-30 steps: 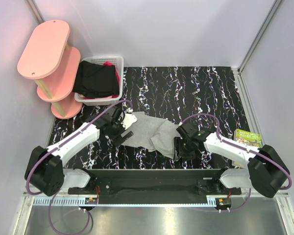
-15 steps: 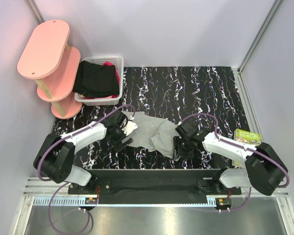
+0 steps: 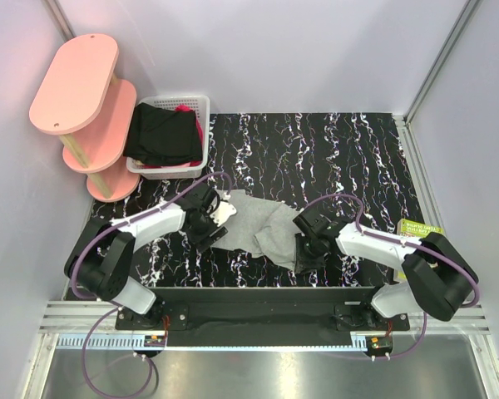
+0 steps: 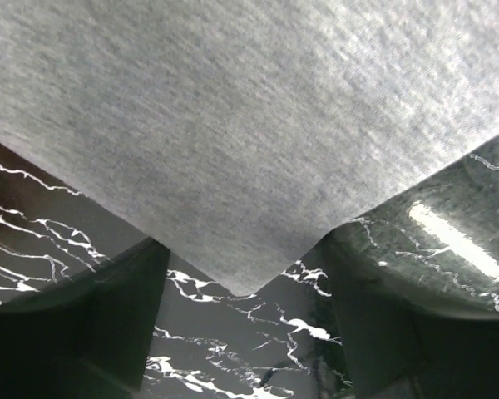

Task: Fold and stack the t-shirts
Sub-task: Flatten out the tshirt

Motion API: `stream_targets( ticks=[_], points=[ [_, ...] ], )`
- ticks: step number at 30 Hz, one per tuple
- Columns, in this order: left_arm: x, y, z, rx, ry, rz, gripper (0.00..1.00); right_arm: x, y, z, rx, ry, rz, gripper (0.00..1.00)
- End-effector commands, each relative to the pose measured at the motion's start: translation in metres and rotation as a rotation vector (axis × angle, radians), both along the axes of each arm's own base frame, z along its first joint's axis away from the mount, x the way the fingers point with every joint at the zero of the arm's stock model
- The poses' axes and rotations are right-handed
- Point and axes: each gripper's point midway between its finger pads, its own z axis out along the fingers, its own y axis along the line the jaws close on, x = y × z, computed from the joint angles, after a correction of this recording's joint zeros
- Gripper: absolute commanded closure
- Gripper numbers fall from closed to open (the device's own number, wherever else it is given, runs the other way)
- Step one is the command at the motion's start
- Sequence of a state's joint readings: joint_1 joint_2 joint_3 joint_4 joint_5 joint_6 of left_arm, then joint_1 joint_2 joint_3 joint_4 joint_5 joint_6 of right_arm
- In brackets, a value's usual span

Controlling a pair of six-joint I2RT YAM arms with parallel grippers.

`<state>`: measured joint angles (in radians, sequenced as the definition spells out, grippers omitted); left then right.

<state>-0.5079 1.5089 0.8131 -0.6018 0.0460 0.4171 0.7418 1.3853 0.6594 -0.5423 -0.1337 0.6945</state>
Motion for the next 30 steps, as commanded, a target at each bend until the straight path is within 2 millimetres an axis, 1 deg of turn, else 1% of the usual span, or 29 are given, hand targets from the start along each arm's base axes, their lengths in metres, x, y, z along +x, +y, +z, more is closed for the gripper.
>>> stream_targets(
  ticks=[1,3,4,5,6,7,8,9,10,11,12,13,14,15,16,17,18,19,20,21,22,23,24,25,26,27,28,29,30],
  points=[
    [0.021,-0.008,-0.002,-0.038,-0.055,0.008,0.44,0.008,0.003,-0.001,-0.007,-0.040,-0.009,0.80],
    [0.021,-0.006,-0.001,-0.042,-0.049,0.012,0.61,0.011,0.004,0.001,-0.006,-0.052,-0.007,0.87],
    [0.021,-0.005,0.001,-0.040,-0.054,0.008,0.74,0.013,0.005,0.003,-0.006,-0.063,-0.007,0.91],
    [0.020,-0.004,0.001,-0.038,-0.051,0.009,0.81,0.015,0.006,0.005,-0.001,-0.071,-0.007,0.92],
    [0.022,-0.003,0.004,-0.037,-0.054,0.009,0.87,0.018,0.008,0.011,0.005,-0.087,-0.002,0.93],
    [0.023,-0.002,0.008,-0.036,-0.064,0.006,0.97,0.021,0.007,0.014,-0.002,-0.103,-0.003,0.96],
    [0.023,0.000,0.011,-0.031,-0.062,0.008,1.00,0.022,0.005,0.019,-0.009,-0.109,-0.005,0.98],
    [0.027,0.000,0.017,-0.033,-0.080,0.012,1.00,0.030,0.008,0.033,0.011,-0.152,-0.002,0.98],
    [0.029,0.001,0.025,-0.034,-0.100,0.008,1.00,0.034,0.007,0.041,0.004,-0.182,-0.008,0.99],
    [0.030,0.004,0.030,-0.026,-0.106,0.012,1.00,0.034,0.004,0.047,-0.002,-0.190,-0.006,1.00],
    [0.037,0.005,0.041,-0.023,-0.134,0.018,1.00,0.044,0.004,0.068,0.010,-0.260,-0.016,1.00],
    [0.040,0.006,0.053,-0.029,-0.166,0.017,1.00,0.048,0.003,0.078,0.015,-0.288,-0.022,1.00],
    [0.037,0.009,0.062,-0.020,-0.162,0.017,1.00,0.046,-0.002,0.094,0.020,-0.320,-0.027,1.00],
    [0.044,0.007,0.079,-0.031,-0.199,0.014,1.00,0.054,-0.004,0.112,0.025,-0.374,-0.041,1.00],
    [0.046,0.010,0.098,-0.036,-0.250,0.011,1.00,0.055,-0.006,0.125,0.033,-0.402,-0.048,1.00],
    [0.042,0.015,0.109,-0.023,-0.256,0.012,1.00,0.051,-0.013,0.141,0.044,-0.432,-0.059,1.00],
    [0.046,0.014,0.140,-0.045,-0.332,0.011,1.00,0.054,-0.016,0.159,0.060,-0.477,-0.072,1.00],
    [0.039,0.019,0.151,-0.035,-0.327,0.005,1.00,0.052,-0.020,0.170,0.071,-0.496,-0.082,1.00],
    [0.037,0.021,0.165,-0.041,-0.348,0.003,1.00,0.045,-0.028,0.182,0.084,-0.514,-0.091,1.00],
    [0.036,0.020,0.196,-0.074,-0.413,0.005,1.00,0.042,-0.030,0.195,0.111,-0.531,-0.105,1.00],
    [0.025,0.026,0.204,-0.064,-0.392,0.000,1.00,0.038,-0.033,0.202,0.125,-0.533,-0.114,1.00],
    [0.019,0.027,0.216,-0.072,-0.400,-0.001,0.99,0.028,-0.040,0.208,0.137,-0.530,-0.120,1.00],
    [0.014,0.028,0.240,-0.103,-0.443,-0.001,0.97,0.023,-0.040,0.217,0.170,-0.525,-0.133,1.00],
    [-0.001,0.034,0.244,-0.094,-0.409,0.000,0.97,0.018,-0.042,0.221,0.185,-0.521,-0.140,1.00],
    [-0.010,0.034,0.252,-0.105,-0.408,-0.006,0.97,0.008,-0.049,0.227,0.200,-0.518,-0.146,1.00],
    [-0.020,0.035,0.267,-0.132,-0.431,-0.012,0.96,0.004,-0.051,0.239,0.233,-0.527,-0.165,1.00],
    [-0.036,0.040,0.267,-0.125,-0.396,-0.006,0.96,0.000,-0.054,0.247,0.253,-0.538,-0.176,1.00],
    [-0.045,0.041,0.271,-0.132,-0.392,-0.013,0.95,-0.009,-0.064,0.254,0.261,-0.547,-0.187,1.00],
    [-0.057,0.041,0.276,-0.166,-0.392,-0.019,0.95,-0.011,-0.069,0.273,0.289,-0.583,-0.209,1.00]
  ],
)
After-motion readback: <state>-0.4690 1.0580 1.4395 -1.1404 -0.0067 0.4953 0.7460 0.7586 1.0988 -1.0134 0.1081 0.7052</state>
